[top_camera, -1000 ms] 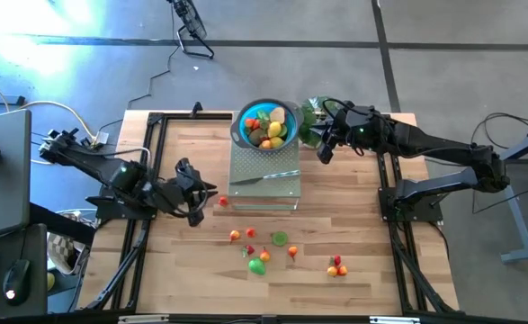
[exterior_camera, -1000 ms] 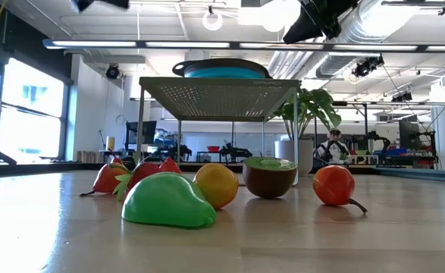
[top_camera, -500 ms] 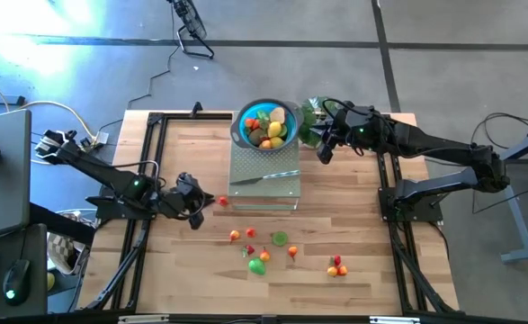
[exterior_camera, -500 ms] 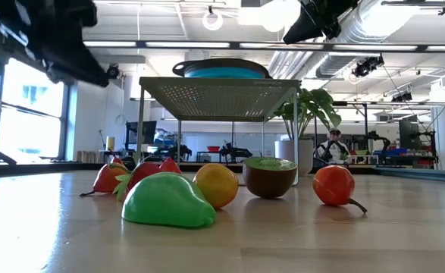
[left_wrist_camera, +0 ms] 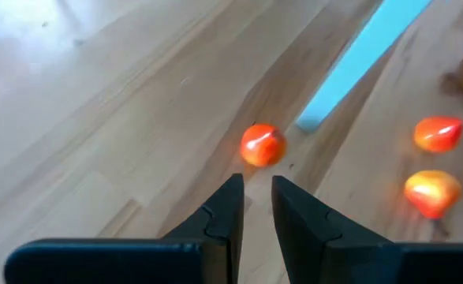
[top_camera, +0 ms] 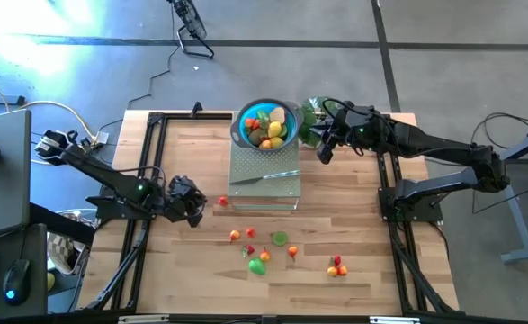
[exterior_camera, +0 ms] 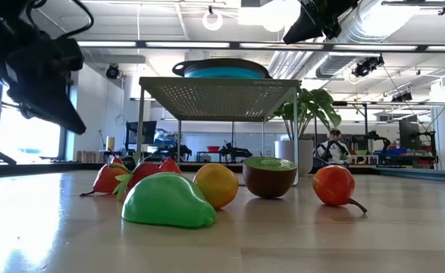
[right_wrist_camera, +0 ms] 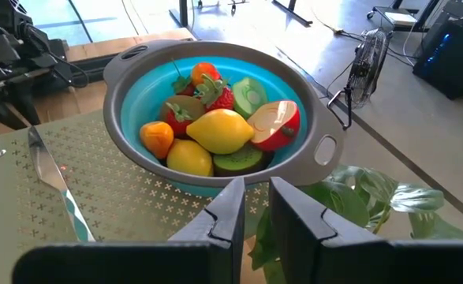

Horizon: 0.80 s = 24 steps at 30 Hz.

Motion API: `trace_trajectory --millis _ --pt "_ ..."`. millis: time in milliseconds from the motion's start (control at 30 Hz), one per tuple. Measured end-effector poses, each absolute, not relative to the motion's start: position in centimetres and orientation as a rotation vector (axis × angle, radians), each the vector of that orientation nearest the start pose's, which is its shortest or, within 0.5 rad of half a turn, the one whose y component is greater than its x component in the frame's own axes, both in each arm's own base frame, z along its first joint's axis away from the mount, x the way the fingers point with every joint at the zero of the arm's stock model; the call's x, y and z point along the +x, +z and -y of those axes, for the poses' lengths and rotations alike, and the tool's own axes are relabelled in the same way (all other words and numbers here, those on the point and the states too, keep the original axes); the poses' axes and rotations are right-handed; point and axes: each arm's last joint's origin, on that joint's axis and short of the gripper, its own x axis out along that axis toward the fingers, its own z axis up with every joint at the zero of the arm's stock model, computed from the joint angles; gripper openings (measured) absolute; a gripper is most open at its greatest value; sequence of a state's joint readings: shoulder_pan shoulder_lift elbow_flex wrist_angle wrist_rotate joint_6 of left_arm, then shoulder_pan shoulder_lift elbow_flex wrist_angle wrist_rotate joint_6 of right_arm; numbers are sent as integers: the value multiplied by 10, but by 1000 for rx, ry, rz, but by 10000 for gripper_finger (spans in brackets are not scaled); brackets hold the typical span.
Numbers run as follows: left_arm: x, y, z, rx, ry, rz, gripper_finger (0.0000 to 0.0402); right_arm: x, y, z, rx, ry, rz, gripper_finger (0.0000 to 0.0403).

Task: Pick & Place Fruit
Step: Put the orange peach in the blue bowl on the shelf

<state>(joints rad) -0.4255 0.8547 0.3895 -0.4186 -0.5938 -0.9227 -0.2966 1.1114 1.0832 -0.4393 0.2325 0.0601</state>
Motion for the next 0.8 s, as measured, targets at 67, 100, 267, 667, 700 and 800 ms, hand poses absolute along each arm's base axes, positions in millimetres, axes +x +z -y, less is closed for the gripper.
trace_trajectory --millis 67,100,267,667,700,800 --pt "142 170 47 -465 500 -625 68 223 350 75 73 -533 -457 52" --pt "142 168 46 -488 509 -621 72 223 350 75 73 -533 -457 52" --pt "141 161 46 -562 520 -587 125 223 350 75 73 -533 -457 52" --pt "142 158 47 -394 436 -600 295 223 350 75 73 -533 -457 52" --pt "142 158 47 -392 435 -600 303 223 350 75 73 -533 -456 52" --pt "142 158 47 -391 435 -602 321 223 350 75 73 -534 -456 52"
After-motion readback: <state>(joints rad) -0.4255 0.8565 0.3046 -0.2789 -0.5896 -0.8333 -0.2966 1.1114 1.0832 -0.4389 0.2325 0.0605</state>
